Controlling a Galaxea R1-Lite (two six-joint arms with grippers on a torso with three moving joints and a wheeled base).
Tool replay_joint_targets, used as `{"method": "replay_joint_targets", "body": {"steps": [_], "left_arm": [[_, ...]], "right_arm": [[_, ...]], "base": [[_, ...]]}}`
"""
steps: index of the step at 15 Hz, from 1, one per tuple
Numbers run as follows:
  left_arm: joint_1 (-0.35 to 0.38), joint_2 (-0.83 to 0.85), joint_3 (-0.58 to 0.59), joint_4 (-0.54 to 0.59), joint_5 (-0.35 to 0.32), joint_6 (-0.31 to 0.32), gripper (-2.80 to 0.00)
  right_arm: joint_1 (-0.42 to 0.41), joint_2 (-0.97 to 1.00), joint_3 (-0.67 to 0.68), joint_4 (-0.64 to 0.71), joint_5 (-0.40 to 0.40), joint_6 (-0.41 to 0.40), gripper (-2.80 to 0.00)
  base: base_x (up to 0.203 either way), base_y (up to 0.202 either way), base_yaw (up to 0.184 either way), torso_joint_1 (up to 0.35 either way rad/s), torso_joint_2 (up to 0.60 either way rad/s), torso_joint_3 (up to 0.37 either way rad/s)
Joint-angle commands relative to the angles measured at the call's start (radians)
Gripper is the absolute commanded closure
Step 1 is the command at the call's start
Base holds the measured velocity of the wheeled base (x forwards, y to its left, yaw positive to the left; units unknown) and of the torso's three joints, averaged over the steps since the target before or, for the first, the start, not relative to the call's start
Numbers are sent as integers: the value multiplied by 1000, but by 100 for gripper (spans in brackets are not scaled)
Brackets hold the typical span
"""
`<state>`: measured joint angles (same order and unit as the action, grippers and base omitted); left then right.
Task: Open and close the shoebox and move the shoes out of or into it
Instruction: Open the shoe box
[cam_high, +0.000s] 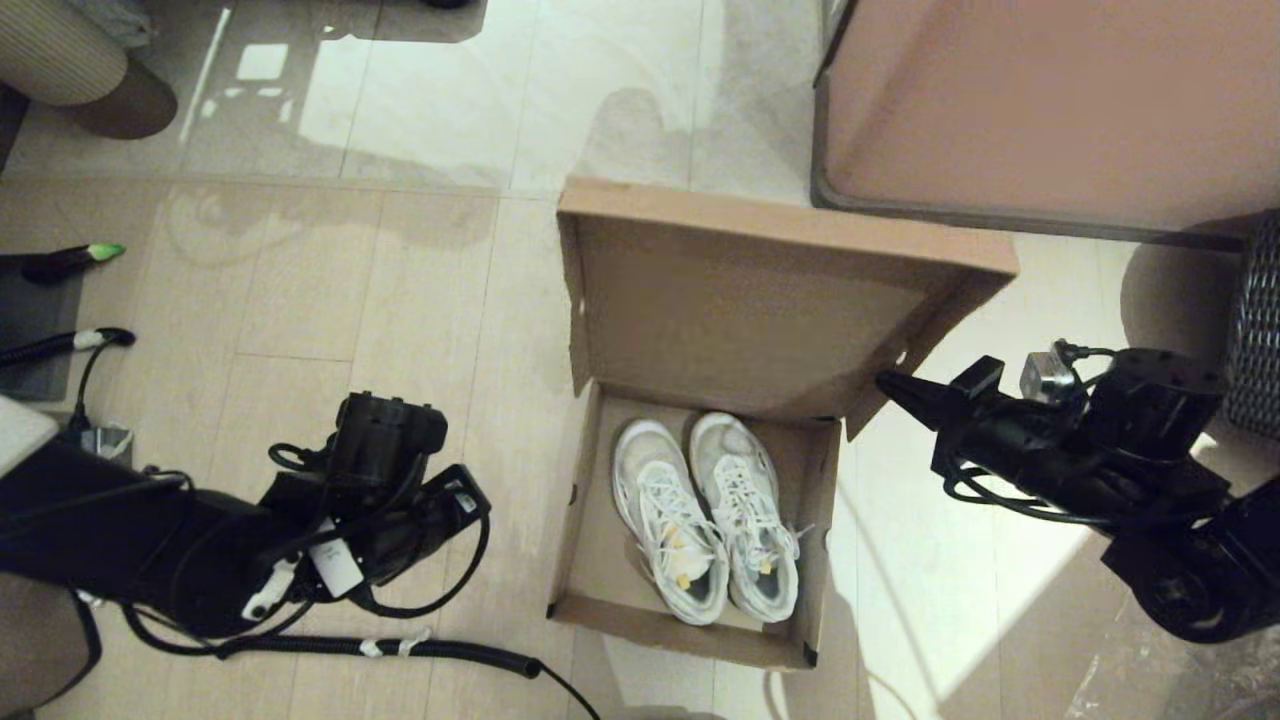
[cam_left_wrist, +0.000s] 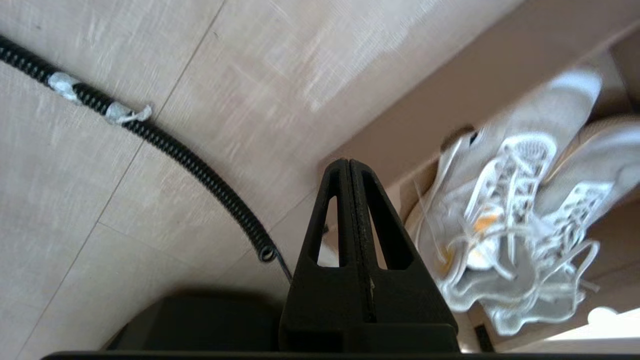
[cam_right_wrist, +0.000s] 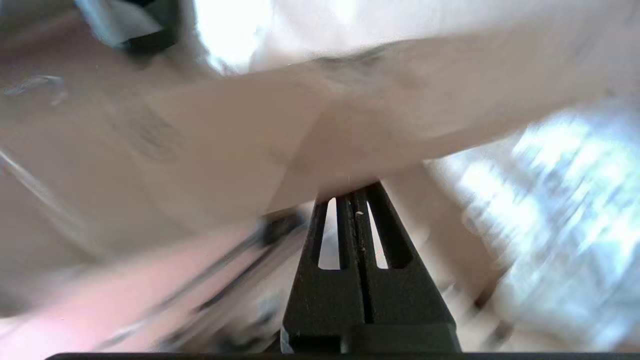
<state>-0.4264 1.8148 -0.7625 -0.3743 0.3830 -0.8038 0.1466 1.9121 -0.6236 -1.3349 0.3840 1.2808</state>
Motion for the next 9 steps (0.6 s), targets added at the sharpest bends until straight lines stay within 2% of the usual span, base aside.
{"method": "replay_joint_targets", "body": {"steps": [1,2,3,4,5,7,8,9], "left_arm": [[-18,-8,14,-3,17,-6,0],[-18,-8,15,-3,18,-6,0],[-18,-9,15,-3,19,-5,0],[-18,-11,15,-3,21,-5,0],[-18,-12,17,-3,32,-6,0],[-16,-29,29,-9,37,-6,0],[-16,-46,39,-21,36,-6,0],[-18,-58,54,-41,36,-4,0]], "right_arm": [[6,117,-51,2,-60,-272,0],[13,143,-60,14,-114,-409,0],[24,150,-65,49,-160,-502,0],[37,127,-63,114,-175,-536,0],[55,71,-65,238,-182,-558,0],[100,-61,-80,648,-206,-655,0],[126,-136,-94,840,-239,-734,0],[164,-182,-105,970,-302,-848,0]], "base": [[0,0,0,0,0,0],[0,0,0,0,0,0],[0,0,0,0,0,0],[0,0,0,0,0,0],[0,0,0,0,0,0],[0,0,0,0,0,0],[0,0,0,0,0,0],[0,0,0,0,0,0]]}}
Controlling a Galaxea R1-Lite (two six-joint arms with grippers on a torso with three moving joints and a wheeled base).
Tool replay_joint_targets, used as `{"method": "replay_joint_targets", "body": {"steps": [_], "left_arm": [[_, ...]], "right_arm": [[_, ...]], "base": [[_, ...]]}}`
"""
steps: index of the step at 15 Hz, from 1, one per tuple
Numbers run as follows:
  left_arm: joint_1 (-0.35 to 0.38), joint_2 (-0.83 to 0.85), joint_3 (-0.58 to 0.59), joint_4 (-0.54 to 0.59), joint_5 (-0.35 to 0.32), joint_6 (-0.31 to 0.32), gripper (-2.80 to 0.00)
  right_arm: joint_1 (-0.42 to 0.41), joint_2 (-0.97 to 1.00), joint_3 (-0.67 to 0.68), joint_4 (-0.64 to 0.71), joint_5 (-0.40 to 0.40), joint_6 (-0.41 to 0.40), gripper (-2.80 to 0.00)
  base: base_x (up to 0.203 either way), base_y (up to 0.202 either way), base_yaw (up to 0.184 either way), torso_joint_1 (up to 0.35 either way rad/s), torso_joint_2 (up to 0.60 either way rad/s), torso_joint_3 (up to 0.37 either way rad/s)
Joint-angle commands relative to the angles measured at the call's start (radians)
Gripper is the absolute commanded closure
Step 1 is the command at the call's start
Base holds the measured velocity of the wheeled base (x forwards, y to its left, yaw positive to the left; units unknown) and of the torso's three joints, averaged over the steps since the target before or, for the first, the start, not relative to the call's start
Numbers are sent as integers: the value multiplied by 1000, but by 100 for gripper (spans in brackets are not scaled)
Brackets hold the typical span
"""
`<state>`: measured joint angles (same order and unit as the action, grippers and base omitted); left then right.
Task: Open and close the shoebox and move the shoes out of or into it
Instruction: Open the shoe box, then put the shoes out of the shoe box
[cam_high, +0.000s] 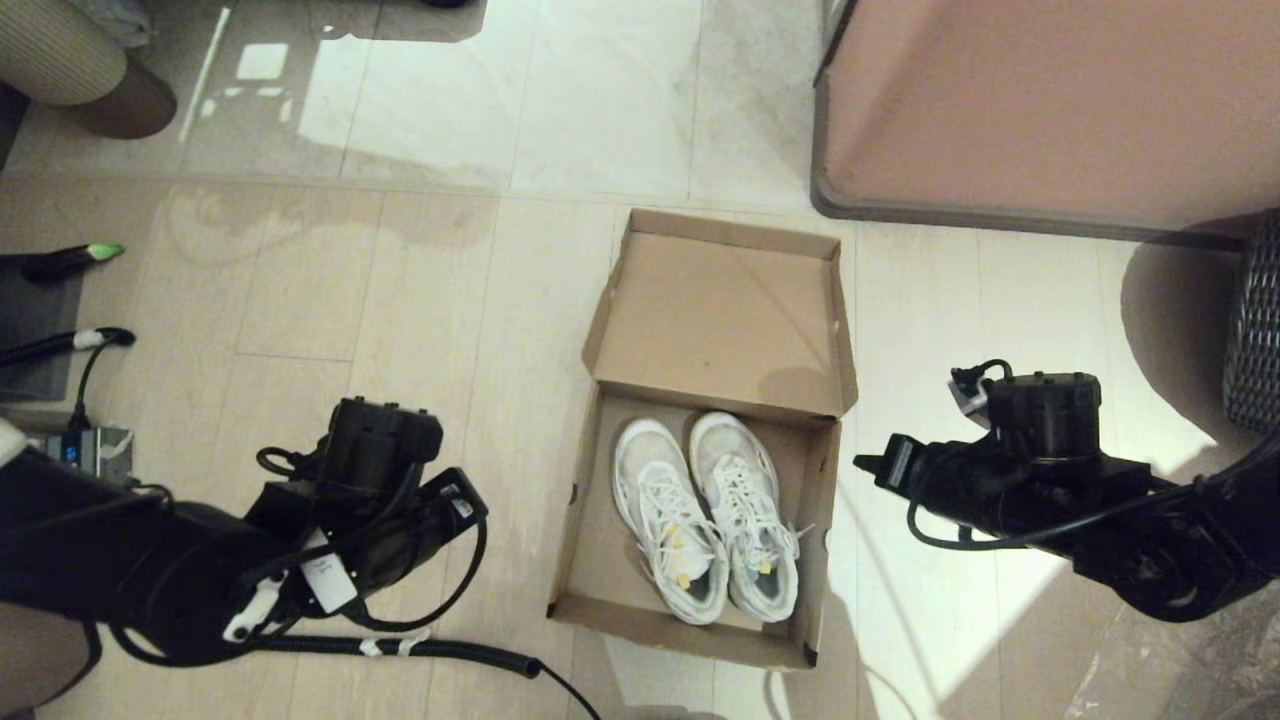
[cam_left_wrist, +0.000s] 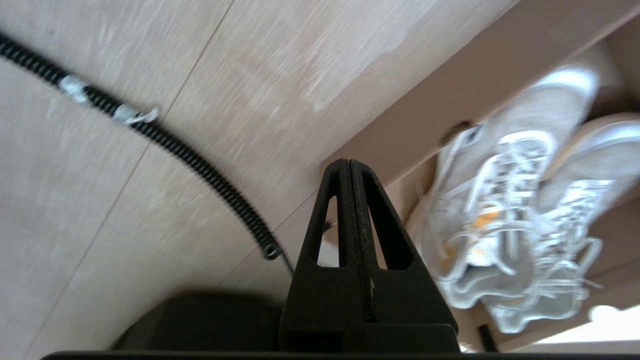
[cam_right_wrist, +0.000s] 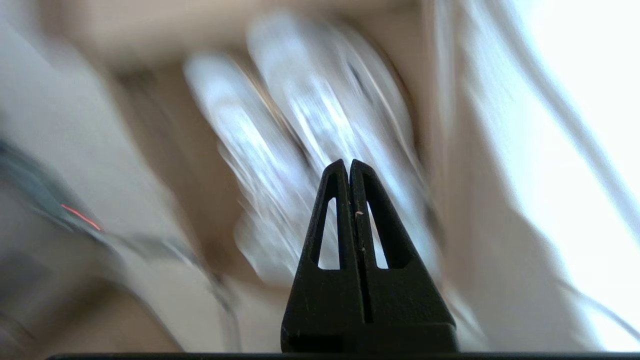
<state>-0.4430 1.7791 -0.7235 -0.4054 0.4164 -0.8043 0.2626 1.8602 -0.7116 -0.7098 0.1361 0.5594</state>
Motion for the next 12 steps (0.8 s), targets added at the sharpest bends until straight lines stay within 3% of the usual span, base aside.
{"method": "replay_joint_targets", "body": {"steps": [1,3,6,8,9,12], "left_arm": [[-2,-30,32,-34,4,1,0],[-2,-43,85,-98,7,29,0],[0,-75,181,-263,6,89,0],[3,-78,208,-309,8,117,0],[3,-79,210,-311,21,115,0],[4,-75,198,-312,27,112,0]], "right_arm": [[80,-146,-21,385,-127,-210,0],[146,-129,-21,388,-205,-242,0],[253,-51,-43,387,-210,-213,0],[284,19,-96,388,-216,-204,0],[300,61,-118,389,-230,-202,-280],[368,168,-147,386,-325,-201,-280]], "base": [[0,0,0,0,0,0],[0,0,0,0,0,0],[0,0,0,0,0,0],[0,0,0,0,0,0],[0,0,0,0,0,0],[0,0,0,0,0,0]]}}
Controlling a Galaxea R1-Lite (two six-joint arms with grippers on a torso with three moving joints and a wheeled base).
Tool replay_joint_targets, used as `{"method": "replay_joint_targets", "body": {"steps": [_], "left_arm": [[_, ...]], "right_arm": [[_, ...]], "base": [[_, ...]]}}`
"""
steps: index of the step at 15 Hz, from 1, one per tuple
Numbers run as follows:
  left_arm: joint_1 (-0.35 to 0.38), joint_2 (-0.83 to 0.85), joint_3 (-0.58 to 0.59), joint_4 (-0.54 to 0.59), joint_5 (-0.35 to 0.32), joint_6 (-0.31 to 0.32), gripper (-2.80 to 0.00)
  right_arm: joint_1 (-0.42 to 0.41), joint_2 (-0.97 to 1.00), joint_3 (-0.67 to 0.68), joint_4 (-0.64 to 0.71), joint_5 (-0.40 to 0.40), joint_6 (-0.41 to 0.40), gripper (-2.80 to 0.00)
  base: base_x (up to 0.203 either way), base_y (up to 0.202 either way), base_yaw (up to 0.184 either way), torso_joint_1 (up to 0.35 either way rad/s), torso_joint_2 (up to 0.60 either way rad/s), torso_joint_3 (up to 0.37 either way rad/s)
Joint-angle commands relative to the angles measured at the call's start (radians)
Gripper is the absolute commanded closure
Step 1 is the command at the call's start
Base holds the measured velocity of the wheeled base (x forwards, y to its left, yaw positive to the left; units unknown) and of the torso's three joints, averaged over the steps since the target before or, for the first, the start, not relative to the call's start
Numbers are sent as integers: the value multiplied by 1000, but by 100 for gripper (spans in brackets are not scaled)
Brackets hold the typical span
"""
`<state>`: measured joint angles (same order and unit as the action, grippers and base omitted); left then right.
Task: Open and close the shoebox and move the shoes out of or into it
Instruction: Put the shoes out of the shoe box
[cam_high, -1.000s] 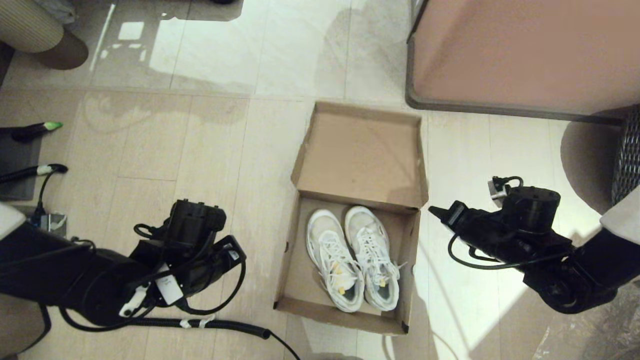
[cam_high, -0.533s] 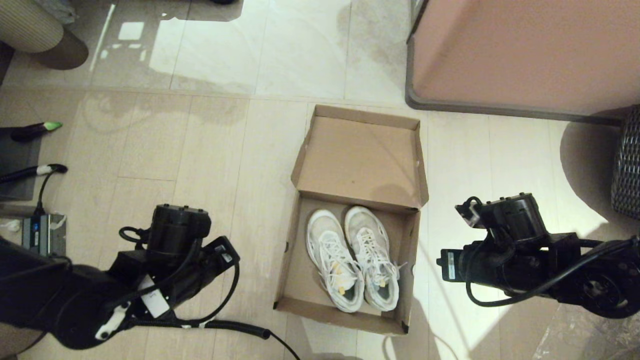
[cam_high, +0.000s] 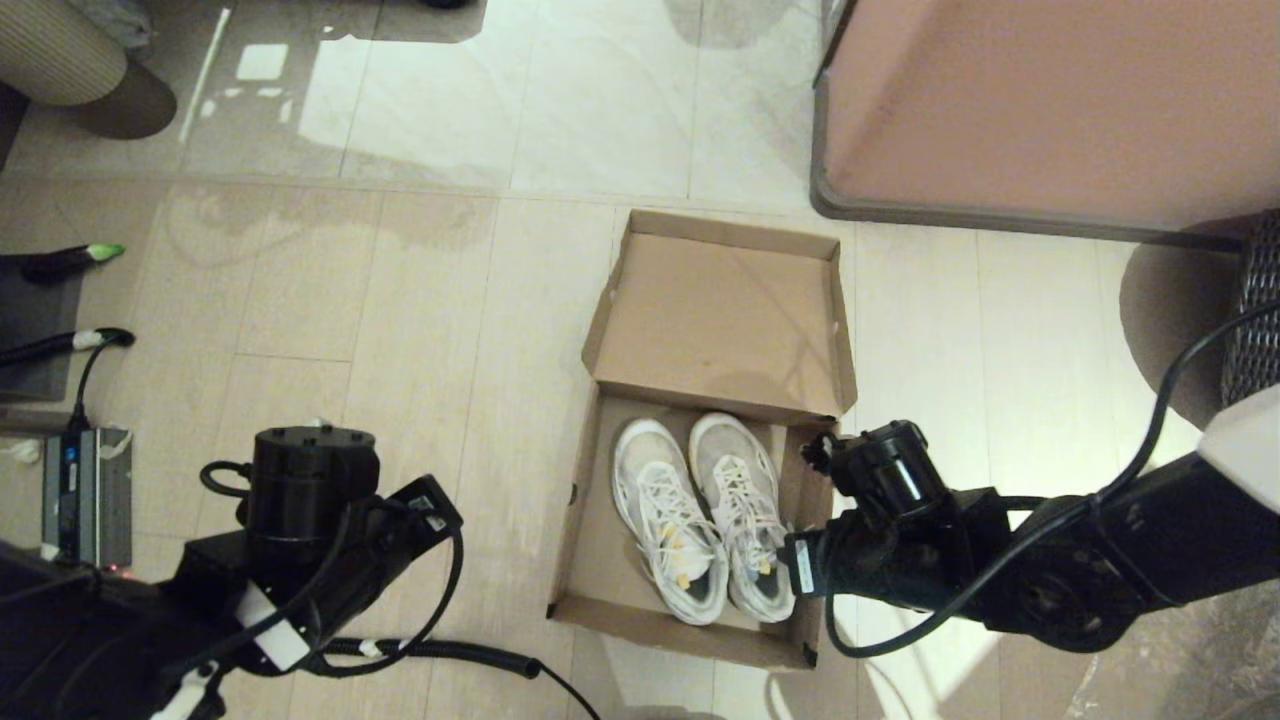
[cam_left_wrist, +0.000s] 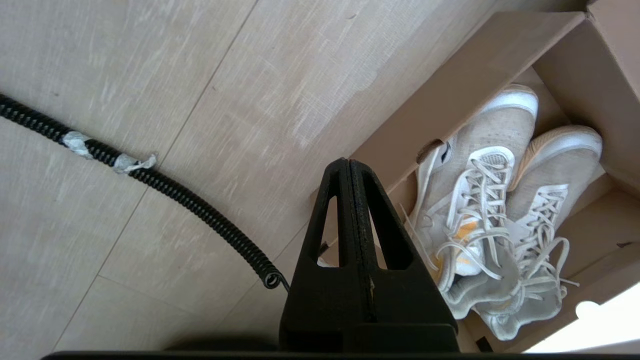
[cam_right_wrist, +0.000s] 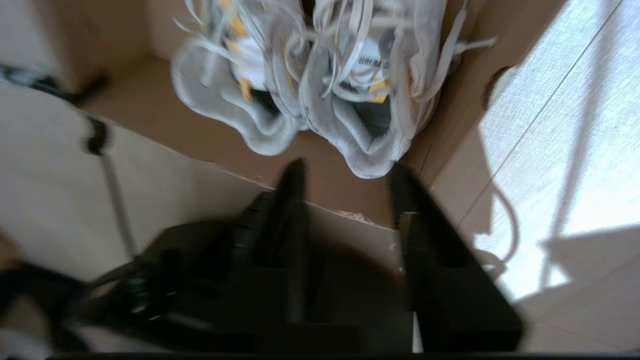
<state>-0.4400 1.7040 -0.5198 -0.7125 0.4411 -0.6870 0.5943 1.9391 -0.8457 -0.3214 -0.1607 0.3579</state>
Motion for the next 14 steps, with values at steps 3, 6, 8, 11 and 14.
{"method": "replay_joint_targets", "body": {"steps": [3,6,8,11,14], "left_arm": [[1,-8,2,-12,5,-6,0],[3,-28,36,-61,4,-6,0],[5,-43,46,-74,4,-2,0],[9,-47,45,-74,2,-2,0],[14,-55,45,-74,2,-1,0]], "right_arm": [[63,157,-32,-4,-51,8,-280],[64,248,-104,-45,-112,19,-280],[64,305,-160,-49,-168,10,-280],[71,348,-227,-50,-174,6,-280],[63,406,-310,-48,-177,5,-280]], "base": [[0,0,0,0,0,0],[0,0,0,0,0,0],[0,0,0,0,0,0],[0,0,0,0,0,0],[0,0,0,0,0,0]]}}
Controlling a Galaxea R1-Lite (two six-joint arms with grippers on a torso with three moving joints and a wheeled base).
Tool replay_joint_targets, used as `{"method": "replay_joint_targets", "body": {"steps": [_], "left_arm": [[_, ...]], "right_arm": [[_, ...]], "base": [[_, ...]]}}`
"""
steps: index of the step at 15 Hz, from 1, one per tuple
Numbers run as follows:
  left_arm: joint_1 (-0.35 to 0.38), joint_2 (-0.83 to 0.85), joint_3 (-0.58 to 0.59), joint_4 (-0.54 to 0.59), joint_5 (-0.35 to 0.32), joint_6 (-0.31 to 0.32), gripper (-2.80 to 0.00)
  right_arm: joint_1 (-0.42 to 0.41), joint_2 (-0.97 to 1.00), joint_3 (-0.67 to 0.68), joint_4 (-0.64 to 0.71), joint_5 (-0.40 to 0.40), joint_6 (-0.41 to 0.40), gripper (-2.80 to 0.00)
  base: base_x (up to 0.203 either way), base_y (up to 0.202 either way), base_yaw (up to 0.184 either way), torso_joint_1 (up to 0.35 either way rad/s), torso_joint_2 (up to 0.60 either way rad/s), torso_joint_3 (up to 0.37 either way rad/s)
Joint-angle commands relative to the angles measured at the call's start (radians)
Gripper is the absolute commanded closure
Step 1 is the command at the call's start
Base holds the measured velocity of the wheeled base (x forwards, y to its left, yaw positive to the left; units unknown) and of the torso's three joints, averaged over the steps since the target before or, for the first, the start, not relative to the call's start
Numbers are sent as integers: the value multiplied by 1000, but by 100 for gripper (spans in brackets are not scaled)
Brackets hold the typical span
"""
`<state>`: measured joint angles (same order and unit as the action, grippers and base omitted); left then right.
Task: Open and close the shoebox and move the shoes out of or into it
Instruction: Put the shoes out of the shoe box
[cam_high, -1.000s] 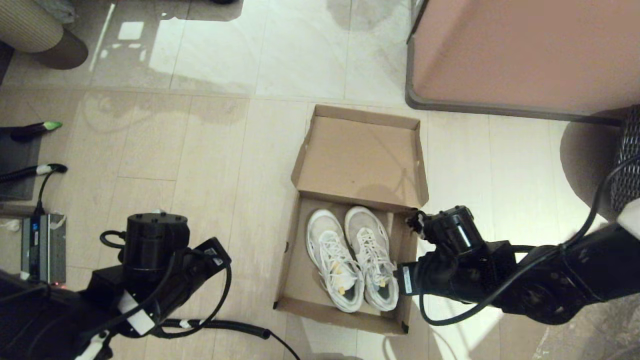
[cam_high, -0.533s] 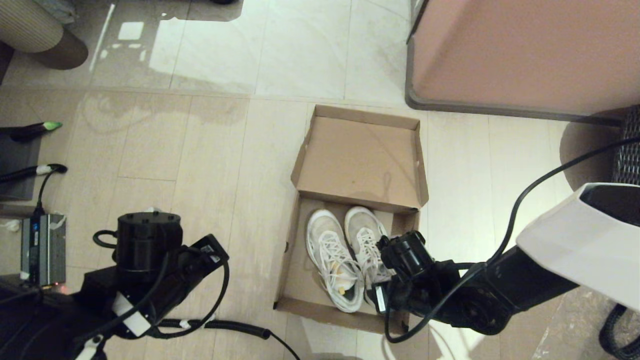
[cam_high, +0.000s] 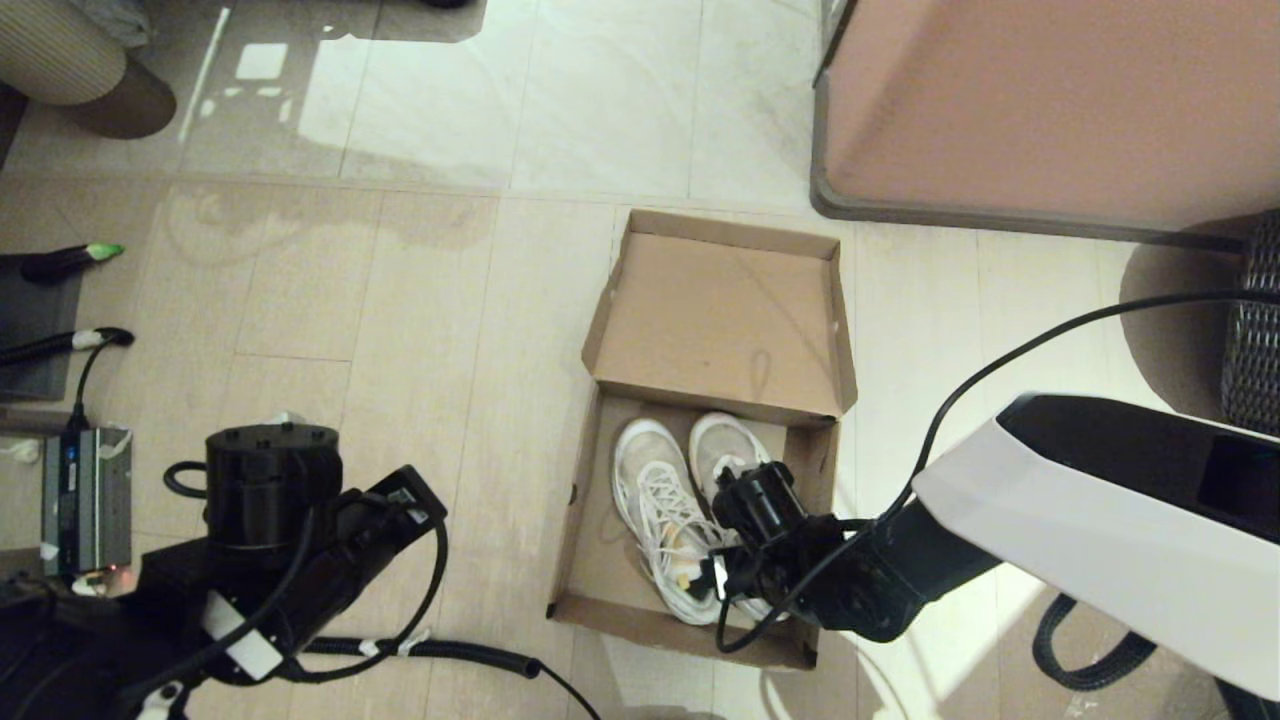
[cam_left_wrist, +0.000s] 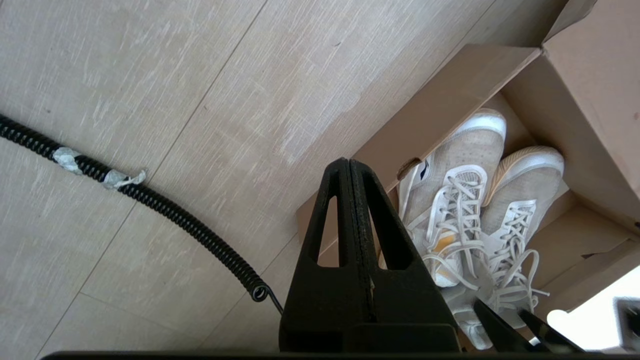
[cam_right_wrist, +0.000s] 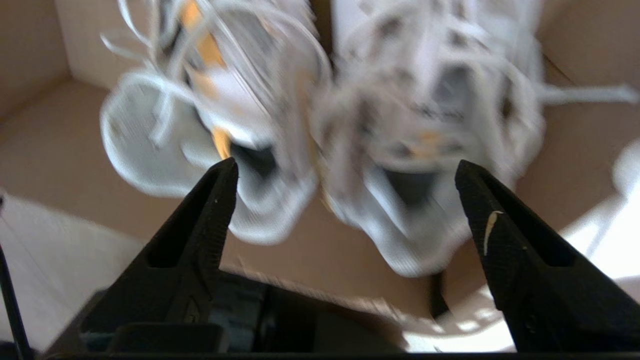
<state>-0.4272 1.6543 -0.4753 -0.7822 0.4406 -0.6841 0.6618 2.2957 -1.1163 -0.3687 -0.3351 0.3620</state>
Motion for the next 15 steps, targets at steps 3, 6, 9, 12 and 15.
{"method": "replay_joint_targets", "body": {"steps": [3,6,9,12,15], "left_arm": [[19,-15,1,-3,1,-2,0],[33,-13,-2,-3,-2,5,0],[36,-13,1,-3,-3,10,0],[41,-14,4,-2,-4,11,0],[44,-14,12,-2,-5,11,0]], "right_arm": [[-9,102,-117,28,-2,-9,-280],[-22,160,-178,38,-4,-20,-280],[-59,202,-226,39,-4,-25,-280],[-93,231,-268,42,-4,-61,0],[-96,229,-294,81,-3,-64,0]], "base": [[0,0,0,0,0,0],[0,0,0,0,0,0],[0,0,0,0,0,0],[0,0,0,0,0,0],[0,0,0,0,0,0]]}}
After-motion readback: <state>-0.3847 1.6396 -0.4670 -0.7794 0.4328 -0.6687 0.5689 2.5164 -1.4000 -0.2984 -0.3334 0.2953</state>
